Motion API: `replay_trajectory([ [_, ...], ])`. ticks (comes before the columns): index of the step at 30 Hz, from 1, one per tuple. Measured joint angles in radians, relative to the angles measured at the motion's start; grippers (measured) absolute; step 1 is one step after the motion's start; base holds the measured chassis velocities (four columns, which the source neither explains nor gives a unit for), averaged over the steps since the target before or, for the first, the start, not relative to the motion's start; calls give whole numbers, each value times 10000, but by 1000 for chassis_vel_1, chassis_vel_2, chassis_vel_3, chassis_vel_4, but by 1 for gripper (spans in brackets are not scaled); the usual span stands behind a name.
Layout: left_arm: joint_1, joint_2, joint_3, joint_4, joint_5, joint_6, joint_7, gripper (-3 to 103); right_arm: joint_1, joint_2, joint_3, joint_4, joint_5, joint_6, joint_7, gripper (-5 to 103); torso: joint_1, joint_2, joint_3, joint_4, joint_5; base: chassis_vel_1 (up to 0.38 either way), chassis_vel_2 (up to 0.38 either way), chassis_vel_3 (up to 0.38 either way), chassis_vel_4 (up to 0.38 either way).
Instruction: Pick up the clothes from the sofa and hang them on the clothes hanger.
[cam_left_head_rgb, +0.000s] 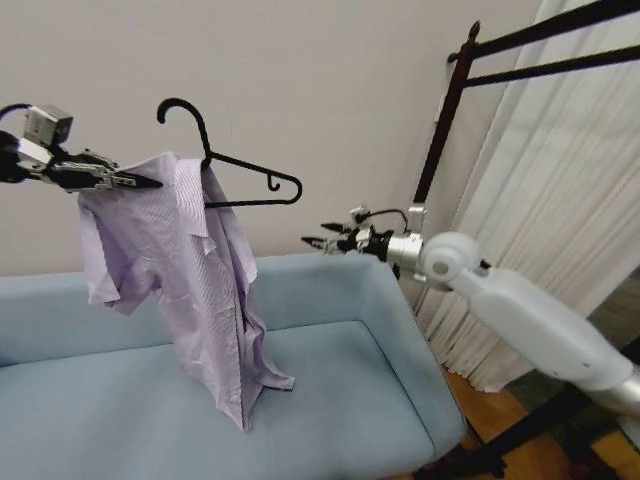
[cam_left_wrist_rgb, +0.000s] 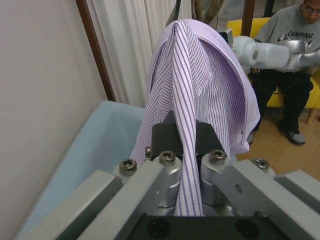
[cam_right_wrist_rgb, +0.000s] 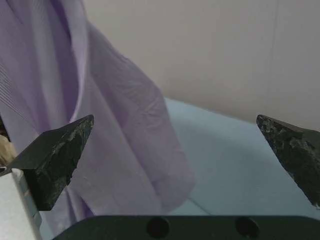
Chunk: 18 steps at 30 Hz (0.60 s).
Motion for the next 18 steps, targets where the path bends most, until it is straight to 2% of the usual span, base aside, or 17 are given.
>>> replay_trajectory([
  [1,0,0,0,0,0,0,0,2,0,0,0,0,0,0,0,100,0,0,0,0,0,0,0,0,0],
  [5,-56,-23,62,-54,-23,0,-26,2,-53,570,-419,565,1116,103,1158,100,1,0,0,1,-3,0,0,0,0],
  [9,-61,-9,68,-45,-53,5,-63,2,-110,765,-623,857,1749,187,1498,100,0,0,0,-3,-4,0,0,0,0],
  [13,-50,22,68,-42,-71,5,-109,2,-110,918,-873,897,1874,291,1582,100,0,0,0,-5,-1,0,0,0,0],
  [18,-28,41,63,-41,-110,5,-134,2,57,1630,-1296,705,1950,623,2084,100,0,0,0,-1,-1,0,0,0,0],
])
